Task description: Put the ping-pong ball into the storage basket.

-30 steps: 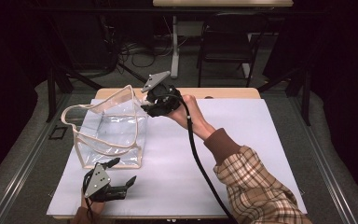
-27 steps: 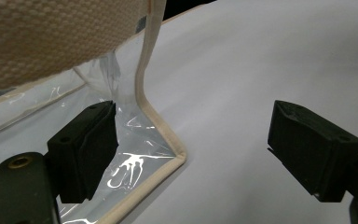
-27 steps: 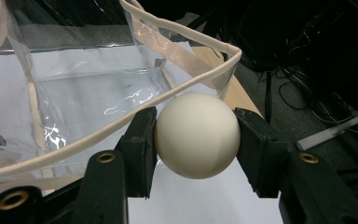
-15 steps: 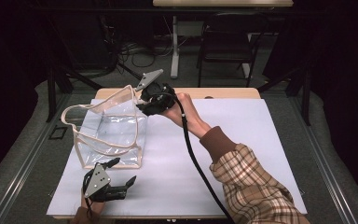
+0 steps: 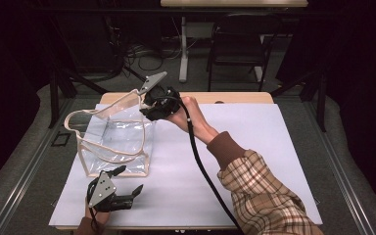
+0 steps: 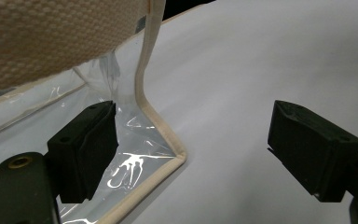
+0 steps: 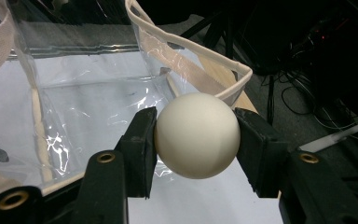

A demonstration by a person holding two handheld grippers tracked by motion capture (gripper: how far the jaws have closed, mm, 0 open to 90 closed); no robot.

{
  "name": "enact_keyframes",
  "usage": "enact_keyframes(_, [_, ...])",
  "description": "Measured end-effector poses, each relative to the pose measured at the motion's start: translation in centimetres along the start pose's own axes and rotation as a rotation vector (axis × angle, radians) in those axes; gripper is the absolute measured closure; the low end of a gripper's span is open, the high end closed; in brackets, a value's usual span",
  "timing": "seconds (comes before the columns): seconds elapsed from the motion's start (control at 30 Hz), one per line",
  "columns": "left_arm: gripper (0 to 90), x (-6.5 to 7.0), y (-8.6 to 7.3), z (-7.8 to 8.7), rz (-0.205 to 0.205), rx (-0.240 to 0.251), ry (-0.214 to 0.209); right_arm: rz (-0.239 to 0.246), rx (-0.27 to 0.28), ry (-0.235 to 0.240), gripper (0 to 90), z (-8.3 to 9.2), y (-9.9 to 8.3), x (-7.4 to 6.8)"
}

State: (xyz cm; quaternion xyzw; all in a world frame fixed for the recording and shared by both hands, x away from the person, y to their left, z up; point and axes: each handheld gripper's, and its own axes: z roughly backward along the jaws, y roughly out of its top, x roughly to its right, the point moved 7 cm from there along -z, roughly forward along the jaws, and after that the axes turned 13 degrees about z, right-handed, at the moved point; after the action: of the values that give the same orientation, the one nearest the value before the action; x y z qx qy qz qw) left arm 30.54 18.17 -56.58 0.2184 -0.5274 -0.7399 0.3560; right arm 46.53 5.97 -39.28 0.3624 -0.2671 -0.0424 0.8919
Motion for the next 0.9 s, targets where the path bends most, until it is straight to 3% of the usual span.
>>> enact_keyframes(0.9, [15.9,0.0,0.0,0.0,0.002,0.0,-0.001,0.037,-0.016,0.018,51.1,-1.0,1.2,-0.6])
